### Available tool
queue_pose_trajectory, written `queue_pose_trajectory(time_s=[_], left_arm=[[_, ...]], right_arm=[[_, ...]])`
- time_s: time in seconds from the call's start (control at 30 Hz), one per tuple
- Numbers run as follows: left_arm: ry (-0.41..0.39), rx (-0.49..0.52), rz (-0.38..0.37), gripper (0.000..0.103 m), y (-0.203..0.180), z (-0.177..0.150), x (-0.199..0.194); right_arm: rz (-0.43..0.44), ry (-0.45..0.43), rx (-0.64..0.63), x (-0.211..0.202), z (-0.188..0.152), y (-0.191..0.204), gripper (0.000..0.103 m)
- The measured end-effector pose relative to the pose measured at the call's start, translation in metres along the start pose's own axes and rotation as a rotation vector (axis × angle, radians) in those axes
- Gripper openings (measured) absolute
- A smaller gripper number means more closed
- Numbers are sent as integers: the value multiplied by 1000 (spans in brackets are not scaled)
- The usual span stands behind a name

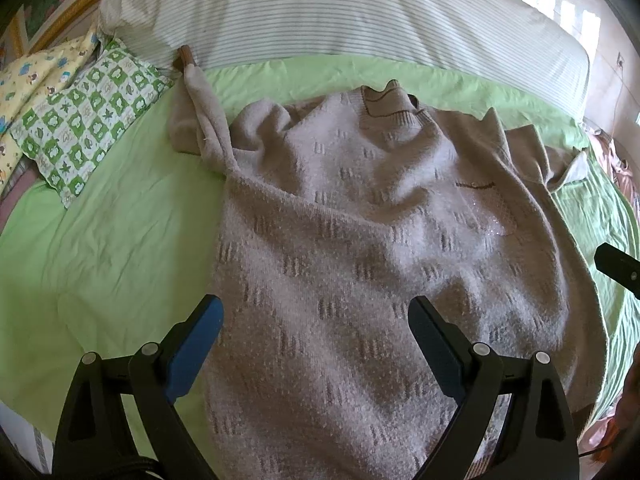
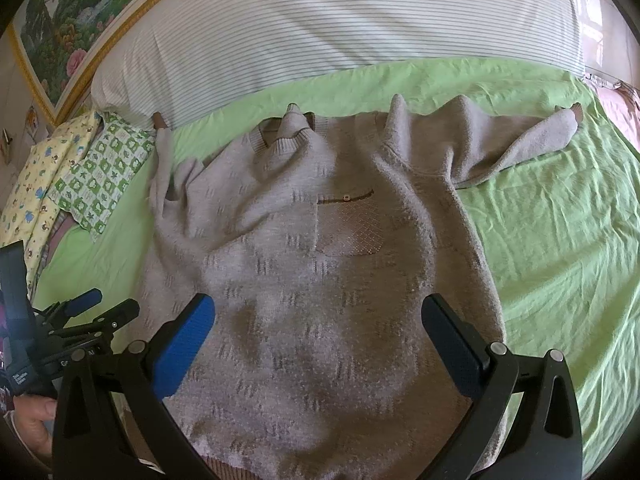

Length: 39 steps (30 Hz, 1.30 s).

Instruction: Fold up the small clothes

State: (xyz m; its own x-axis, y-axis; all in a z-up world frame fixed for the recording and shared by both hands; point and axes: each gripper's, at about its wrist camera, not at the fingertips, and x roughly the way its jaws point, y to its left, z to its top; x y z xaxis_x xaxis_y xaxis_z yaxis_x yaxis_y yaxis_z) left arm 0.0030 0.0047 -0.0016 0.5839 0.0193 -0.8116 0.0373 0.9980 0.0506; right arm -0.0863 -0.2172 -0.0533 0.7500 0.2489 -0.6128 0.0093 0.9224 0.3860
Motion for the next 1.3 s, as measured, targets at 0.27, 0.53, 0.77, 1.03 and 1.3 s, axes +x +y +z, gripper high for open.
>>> queue_pose_trajectory(time_s=[0.27, 0.53, 0.77, 1.03, 1.3], left_arm=[[10, 18, 18, 94, 0, 2, 0], [10, 6, 3, 94, 0, 4, 2], [15, -26, -50, 94, 1, 5, 5], [-20, -38, -60, 94, 3, 5, 7], [-21, -25, -40, 94, 3, 7, 9]], right_arm=[[1, -2, -1, 1, 0, 0, 103], [0, 0, 0, 1, 1, 0, 103], [0, 1, 1, 1, 1, 0, 103], [0, 0, 1, 2, 2, -1, 103], [1, 4, 5, 4, 4, -2, 103]])
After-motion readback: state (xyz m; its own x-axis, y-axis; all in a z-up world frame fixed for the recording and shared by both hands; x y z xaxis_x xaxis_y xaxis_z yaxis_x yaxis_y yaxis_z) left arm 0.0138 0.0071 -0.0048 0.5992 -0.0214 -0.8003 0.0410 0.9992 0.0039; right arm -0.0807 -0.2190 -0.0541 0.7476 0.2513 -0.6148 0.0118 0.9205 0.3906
